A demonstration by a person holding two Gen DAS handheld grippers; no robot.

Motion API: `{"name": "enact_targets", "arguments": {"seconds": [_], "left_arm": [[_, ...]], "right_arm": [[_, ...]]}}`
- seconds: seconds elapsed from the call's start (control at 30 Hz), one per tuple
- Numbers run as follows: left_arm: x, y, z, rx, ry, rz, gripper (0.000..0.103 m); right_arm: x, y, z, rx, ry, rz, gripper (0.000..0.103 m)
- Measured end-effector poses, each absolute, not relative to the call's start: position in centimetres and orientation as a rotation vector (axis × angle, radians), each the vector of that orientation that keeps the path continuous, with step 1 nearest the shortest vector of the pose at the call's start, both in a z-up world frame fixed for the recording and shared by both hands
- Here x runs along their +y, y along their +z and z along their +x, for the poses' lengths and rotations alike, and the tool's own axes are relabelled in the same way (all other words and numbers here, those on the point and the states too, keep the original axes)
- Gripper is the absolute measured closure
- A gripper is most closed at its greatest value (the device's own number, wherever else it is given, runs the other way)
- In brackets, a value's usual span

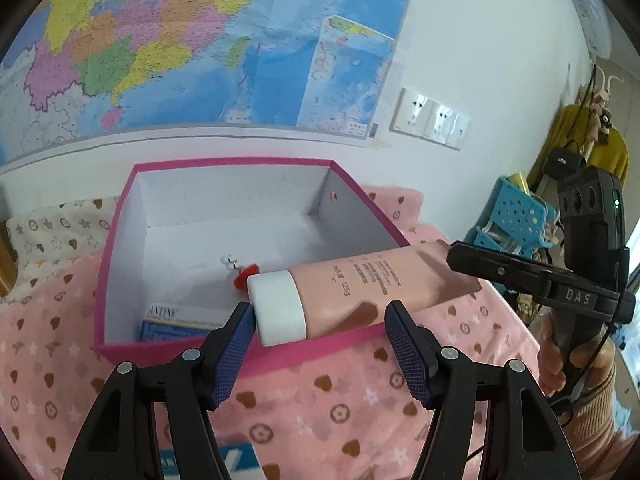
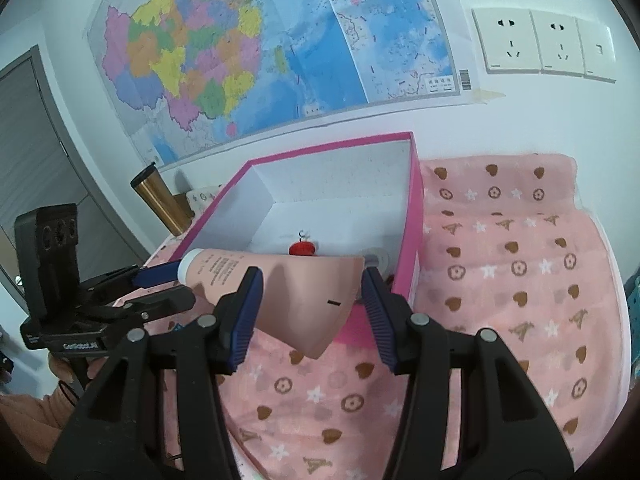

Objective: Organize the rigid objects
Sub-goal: 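Carry the pink tube into the pink box and open the right tool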

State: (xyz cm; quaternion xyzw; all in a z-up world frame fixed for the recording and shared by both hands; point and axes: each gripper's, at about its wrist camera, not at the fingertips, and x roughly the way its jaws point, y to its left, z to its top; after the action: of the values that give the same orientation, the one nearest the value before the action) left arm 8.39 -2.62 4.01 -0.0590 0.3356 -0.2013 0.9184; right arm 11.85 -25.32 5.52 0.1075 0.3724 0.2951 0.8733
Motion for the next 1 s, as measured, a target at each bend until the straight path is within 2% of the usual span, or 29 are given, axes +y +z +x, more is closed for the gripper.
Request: {"name": "enact_targets", "arguments": {"seconds": [0.53,1.0], "left_arm": [[-2.8,1.9,13.5,0.75,-0.384,-0.128,0.035],[-2.7,-0.8,15.9,0.832,-0.385,-0.137,0.035]], "right_arm": [[-24.3,3.4,16.6,0.844,0.563,0.186,0.049],[-22.6,2.8,17.4,0.841,0.515,0.069,0.049]]}}
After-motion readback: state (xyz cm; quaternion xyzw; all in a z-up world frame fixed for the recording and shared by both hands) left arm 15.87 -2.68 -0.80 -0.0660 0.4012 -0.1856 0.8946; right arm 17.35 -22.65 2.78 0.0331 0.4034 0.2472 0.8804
